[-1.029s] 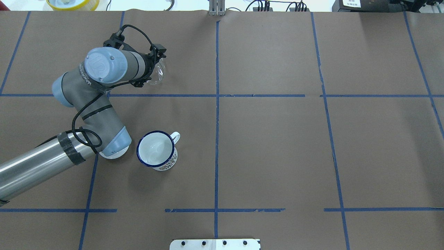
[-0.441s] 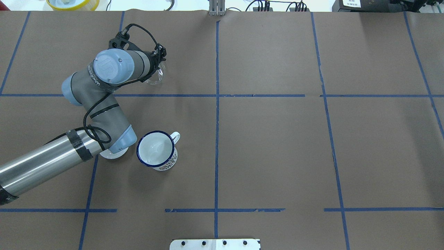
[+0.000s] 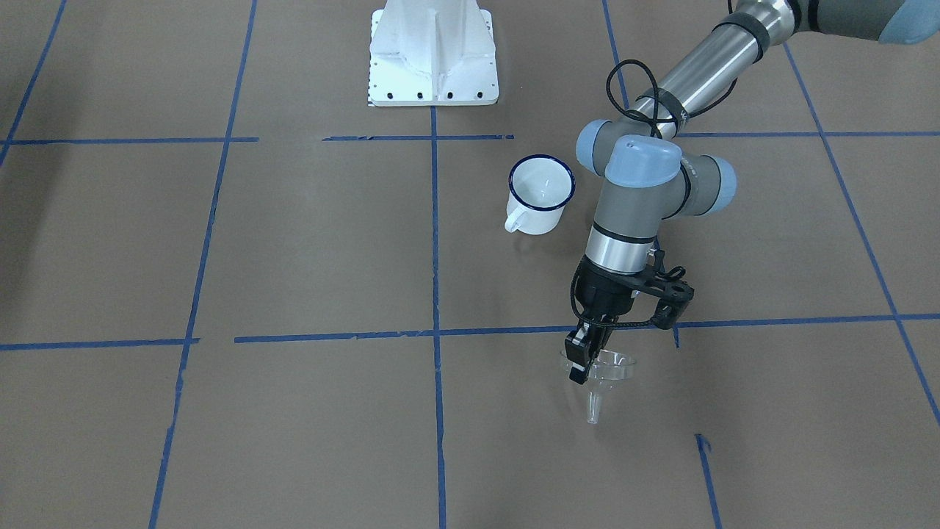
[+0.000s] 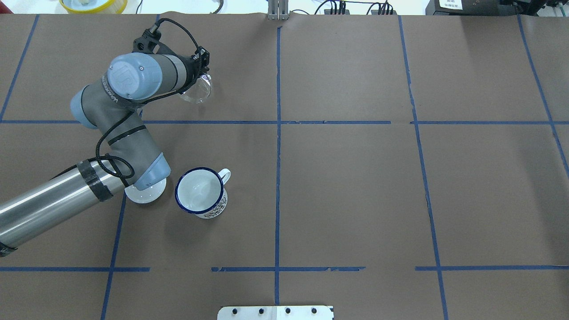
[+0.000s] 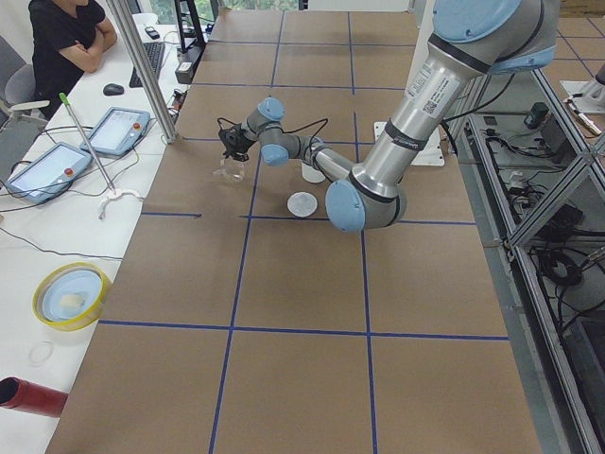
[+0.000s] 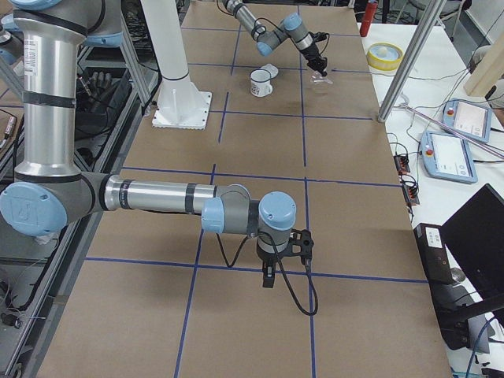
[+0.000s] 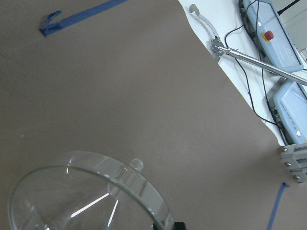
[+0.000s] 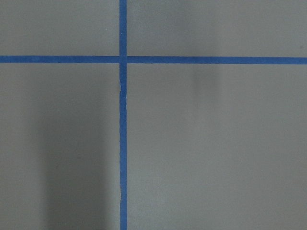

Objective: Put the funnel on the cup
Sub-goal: 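Grasp the glass funnel with the left gripper and lift it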

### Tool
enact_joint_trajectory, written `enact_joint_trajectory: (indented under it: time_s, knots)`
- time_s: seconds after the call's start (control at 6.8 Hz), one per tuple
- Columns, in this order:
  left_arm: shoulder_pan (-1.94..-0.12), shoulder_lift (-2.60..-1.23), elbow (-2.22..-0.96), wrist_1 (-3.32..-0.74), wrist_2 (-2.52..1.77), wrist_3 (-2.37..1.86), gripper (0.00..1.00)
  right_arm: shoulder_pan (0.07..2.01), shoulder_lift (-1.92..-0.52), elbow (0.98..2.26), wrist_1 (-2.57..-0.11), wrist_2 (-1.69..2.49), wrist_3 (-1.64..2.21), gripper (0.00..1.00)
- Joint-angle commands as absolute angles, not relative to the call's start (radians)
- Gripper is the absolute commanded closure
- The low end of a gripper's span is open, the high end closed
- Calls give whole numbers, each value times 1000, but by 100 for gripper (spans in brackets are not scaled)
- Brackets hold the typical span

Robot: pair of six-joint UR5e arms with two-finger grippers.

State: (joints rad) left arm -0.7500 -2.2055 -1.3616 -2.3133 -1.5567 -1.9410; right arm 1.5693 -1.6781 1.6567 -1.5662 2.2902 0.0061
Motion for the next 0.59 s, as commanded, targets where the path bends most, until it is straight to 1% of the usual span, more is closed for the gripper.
enact_joint_trajectory:
  time_s: [0.0,0.15,0.29,0.44]
  knots:
    - [-805,-2134,-1528,-2275,-1703,-1940,100,1569,-1678,1657,-1566,2290,6,0]
    - [-816,-2097,-1666,-2152,-1760,-1895,100,1569,-1678,1657,-1566,2290,6,0]
    - [-819,-2094,-1824,-1947,-1776,-1812,100,1569,-1678,1657,-1566,2290,6,0]
    - [-821,-2095,-1944,-1778,-1810,-1784,100,1569,-1678,1657,-1566,2290,6,0]
